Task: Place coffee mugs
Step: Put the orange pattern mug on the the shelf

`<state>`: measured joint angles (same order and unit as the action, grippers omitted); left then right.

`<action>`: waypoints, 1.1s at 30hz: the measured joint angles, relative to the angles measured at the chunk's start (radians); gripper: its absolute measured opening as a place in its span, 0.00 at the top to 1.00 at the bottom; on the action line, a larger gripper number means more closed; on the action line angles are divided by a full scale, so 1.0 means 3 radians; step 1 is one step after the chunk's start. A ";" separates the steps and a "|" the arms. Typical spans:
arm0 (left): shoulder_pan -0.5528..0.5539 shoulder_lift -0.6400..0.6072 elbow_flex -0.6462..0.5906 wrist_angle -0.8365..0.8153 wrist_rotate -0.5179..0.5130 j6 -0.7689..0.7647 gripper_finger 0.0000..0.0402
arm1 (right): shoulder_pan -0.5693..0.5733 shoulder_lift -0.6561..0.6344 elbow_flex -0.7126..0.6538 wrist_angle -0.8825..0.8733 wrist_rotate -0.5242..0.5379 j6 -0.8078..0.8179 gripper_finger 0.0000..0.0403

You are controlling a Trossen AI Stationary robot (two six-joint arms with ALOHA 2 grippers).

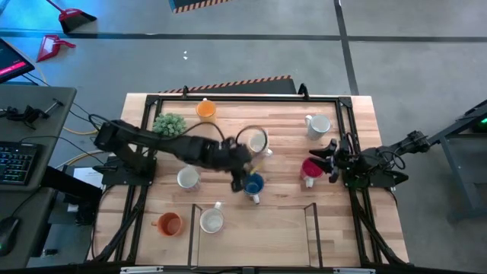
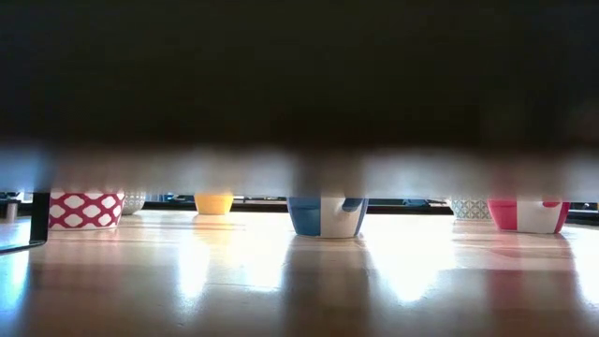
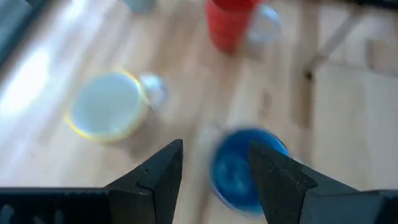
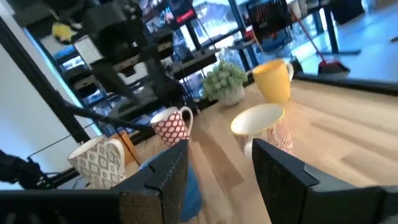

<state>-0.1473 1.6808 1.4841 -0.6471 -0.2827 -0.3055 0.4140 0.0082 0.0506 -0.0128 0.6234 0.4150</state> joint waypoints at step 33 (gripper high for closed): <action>-0.0143 -0.3279 -0.2894 0.1262 -0.0317 0.0118 0.58 | -0.0001 0.0107 0.0565 0.0356 0.0530 -0.0702 0.59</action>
<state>-0.1902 0.6971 0.6158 -0.2684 -0.3779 -0.2701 0.4136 0.0404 0.2202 0.0940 0.7825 0.2045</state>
